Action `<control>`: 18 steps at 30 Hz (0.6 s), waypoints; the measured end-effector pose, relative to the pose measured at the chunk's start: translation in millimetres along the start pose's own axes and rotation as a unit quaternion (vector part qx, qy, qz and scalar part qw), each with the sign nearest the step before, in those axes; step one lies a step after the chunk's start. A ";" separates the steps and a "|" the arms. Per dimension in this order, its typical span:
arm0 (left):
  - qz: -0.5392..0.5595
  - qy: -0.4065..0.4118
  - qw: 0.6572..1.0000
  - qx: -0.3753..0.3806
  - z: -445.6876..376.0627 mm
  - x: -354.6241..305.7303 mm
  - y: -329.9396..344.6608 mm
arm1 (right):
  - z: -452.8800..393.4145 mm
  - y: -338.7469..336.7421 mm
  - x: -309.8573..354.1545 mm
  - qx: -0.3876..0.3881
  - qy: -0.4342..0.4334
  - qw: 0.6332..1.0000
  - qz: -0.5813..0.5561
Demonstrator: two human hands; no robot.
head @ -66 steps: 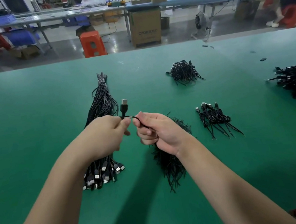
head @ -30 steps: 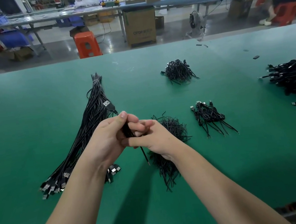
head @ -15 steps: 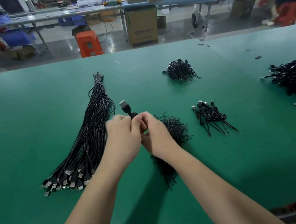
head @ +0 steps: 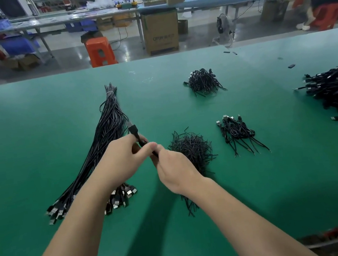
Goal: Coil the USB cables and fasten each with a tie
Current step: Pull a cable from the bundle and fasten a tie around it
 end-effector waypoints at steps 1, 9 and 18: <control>0.013 0.006 1.000 0.013 -0.4 1.8 -1.0 | 0.1 0.8 -0.7 0.008 -0.003 1.000 0.016; 0.006 0.001 1.000 0.004 -1.1 6.2 0.8 | 2.7 7.6 0.5 0.048 -0.008 0.997 0.060; -0.024 -0.006 1.000 -0.009 -1.9 8.4 6.4 | 1.1 10.4 4.5 0.063 0.099 0.960 -0.254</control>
Point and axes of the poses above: each hand's wrist, its own z-axis away from the middle knuckle, its own y-axis out of the palm, x = y × z, the point moved 3 cm from there along -z, towards the middle knuckle, and after that the axes turned 4 degrees about -y, right-handed, at the moved point
